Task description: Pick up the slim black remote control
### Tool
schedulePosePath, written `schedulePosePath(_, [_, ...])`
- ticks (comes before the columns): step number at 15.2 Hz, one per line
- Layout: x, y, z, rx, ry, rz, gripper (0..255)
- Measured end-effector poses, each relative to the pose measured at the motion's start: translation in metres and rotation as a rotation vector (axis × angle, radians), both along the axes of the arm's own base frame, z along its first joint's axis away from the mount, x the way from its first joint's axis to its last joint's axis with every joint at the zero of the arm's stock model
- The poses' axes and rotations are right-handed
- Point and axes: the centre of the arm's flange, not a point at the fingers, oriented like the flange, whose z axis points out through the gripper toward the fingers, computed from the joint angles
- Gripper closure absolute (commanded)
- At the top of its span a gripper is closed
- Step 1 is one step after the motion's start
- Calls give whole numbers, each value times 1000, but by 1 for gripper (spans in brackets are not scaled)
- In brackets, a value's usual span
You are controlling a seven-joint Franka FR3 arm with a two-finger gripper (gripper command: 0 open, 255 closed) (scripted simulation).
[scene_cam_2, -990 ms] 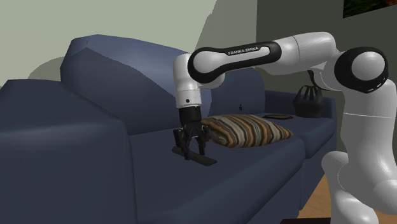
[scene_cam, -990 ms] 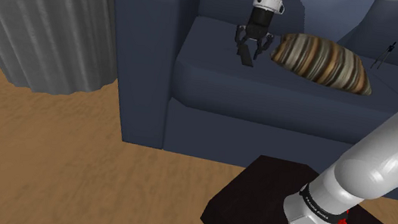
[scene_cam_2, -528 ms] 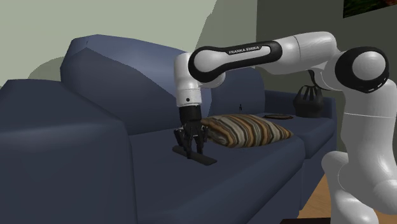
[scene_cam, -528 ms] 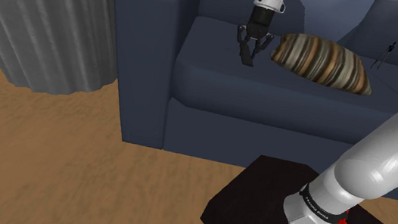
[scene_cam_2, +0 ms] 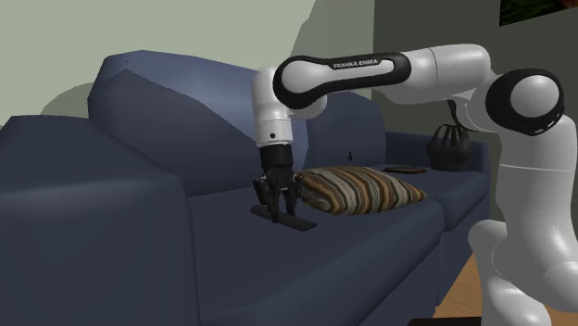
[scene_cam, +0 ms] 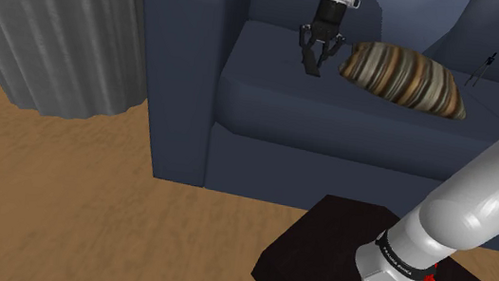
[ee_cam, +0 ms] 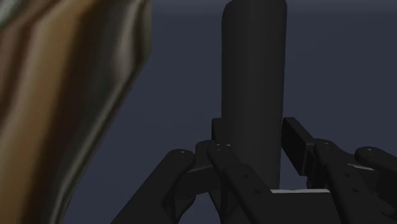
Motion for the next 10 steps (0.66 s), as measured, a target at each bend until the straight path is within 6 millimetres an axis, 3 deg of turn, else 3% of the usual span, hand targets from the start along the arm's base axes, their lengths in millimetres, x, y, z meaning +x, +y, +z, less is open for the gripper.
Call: schedulePosePath(10, [0,0,50,0,0,0,255])
